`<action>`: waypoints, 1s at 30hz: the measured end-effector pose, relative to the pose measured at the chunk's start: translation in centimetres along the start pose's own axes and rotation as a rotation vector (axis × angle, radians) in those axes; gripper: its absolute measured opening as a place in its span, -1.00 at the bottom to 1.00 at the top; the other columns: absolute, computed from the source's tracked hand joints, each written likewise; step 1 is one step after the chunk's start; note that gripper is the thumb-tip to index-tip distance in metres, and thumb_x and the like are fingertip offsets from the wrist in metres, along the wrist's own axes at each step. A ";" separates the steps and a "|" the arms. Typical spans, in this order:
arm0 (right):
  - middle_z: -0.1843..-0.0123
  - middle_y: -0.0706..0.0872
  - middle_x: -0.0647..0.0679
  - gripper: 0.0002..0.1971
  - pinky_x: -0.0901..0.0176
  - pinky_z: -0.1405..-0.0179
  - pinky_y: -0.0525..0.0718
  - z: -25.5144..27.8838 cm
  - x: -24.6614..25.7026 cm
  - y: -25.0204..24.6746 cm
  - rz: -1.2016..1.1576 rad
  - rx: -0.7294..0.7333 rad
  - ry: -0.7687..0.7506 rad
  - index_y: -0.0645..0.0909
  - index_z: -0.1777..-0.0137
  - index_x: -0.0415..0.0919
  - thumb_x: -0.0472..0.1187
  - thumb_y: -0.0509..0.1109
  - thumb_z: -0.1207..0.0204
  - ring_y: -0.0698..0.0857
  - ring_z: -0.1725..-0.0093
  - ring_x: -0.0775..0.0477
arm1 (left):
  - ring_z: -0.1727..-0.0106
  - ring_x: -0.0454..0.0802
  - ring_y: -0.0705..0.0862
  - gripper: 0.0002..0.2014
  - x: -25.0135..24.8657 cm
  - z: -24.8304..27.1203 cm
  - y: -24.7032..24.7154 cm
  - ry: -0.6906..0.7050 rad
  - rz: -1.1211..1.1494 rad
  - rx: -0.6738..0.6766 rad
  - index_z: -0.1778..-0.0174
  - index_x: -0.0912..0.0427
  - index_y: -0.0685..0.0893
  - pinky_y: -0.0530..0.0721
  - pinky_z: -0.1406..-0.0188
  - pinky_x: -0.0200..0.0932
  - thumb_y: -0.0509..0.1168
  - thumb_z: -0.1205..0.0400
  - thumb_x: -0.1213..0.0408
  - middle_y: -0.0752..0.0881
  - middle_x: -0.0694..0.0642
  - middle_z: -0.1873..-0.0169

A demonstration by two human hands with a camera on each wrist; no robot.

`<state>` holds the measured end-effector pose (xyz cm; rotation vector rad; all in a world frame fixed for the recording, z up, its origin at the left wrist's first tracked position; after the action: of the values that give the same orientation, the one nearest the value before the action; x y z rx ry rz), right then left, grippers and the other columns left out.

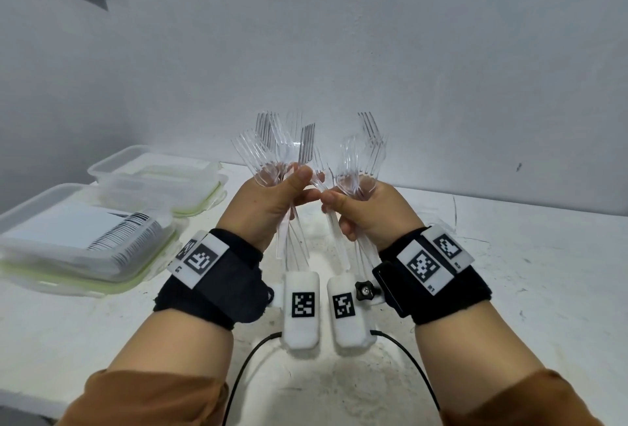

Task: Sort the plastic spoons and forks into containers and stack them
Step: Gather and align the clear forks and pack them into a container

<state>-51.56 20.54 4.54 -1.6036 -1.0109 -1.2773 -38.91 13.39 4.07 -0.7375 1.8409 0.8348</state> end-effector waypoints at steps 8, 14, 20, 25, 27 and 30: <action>0.45 0.66 0.00 -0.87 0.31 0.65 0.38 -0.6 -0.9 0.6 -0.045 -0.039 -0.002 0.60 0.23 -0.19 -0.31 0.52 -0.41 0.46 0.60 0.09 | 0.30 -0.16 0.78 -0.91 0.3 0.5 -0.8 -0.094 0.018 -0.140 0.19 0.12 0.64 0.59 0.43 -0.38 0.36 -0.52 0.19 0.77 0.05 0.21; 0.40 0.70 -0.03 -0.84 0.33 0.68 0.38 -0.9 -1.0 1.0 -0.058 -0.085 -0.003 0.59 0.12 -0.23 -0.32 0.53 -0.39 0.47 0.63 0.14 | 0.38 -0.24 0.76 -0.89 0.3 0.4 -1.2 -0.108 -0.017 -0.161 0.16 0.21 0.63 0.50 0.58 -0.51 0.29 -0.63 0.27 0.75 0.17 0.12; 0.39 0.74 -0.04 -0.86 0.32 0.66 0.40 -1.0 -1.2 1.5 -0.008 -0.044 0.007 0.61 0.09 -0.28 -0.28 0.50 -0.43 0.48 0.61 0.13 | 0.38 -0.26 0.75 -0.84 0.3 0.5 -1.6 -0.102 -0.066 -0.161 0.28 0.08 0.64 0.51 0.53 -0.46 0.28 -0.64 0.25 0.78 -0.11 0.42; 0.45 0.73 -0.02 -0.91 0.30 0.65 0.40 -1.4 -1.0 1.8 -0.045 0.028 0.003 0.61 0.23 -0.21 -0.29 0.47 -0.45 0.45 0.61 0.08 | 0.25 -0.26 0.76 -0.86 0.2 0.5 -1.9 -0.120 -0.070 -0.117 0.15 0.10 0.65 0.47 0.18 -0.19 0.29 -0.59 0.12 0.81 -0.13 0.28; 0.42 0.74 -0.05 -0.91 0.31 0.65 0.41 -1.4 -1.0 1.9 -0.063 0.030 0.005 0.62 0.23 -0.22 -0.28 0.48 -0.44 0.47 0.61 0.09 | 0.26 -0.28 0.75 -0.83 0.1 0.4 -2.0 -0.129 -0.072 -0.120 0.09 0.12 0.65 0.46 0.25 -0.24 0.28 -0.60 0.11 0.81 -0.14 0.27; 0.39 0.74 -0.04 -0.89 0.29 0.63 0.41 -1.6 -1.3 2.0 -0.058 -0.025 0.012 0.63 0.20 -0.22 -0.26 0.53 -0.40 0.51 0.59 0.09 | 0.28 -0.30 0.74 -0.85 0.0 0.3 -2.1 -0.128 -0.093 -0.127 0.14 0.08 0.65 0.45 0.38 -0.35 0.25 -0.63 0.12 0.81 -0.16 0.28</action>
<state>-50.43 18.23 3.25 -1.5936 -1.0448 -1.3418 -37.13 12.42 3.54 -0.8241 1.6395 0.9231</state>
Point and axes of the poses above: each hand's wrist, its own z-axis away from the middle knuckle, its own y-axis out of the palm, x = y × z, the point moved 4 cm from there along -z, towards the middle knuckle
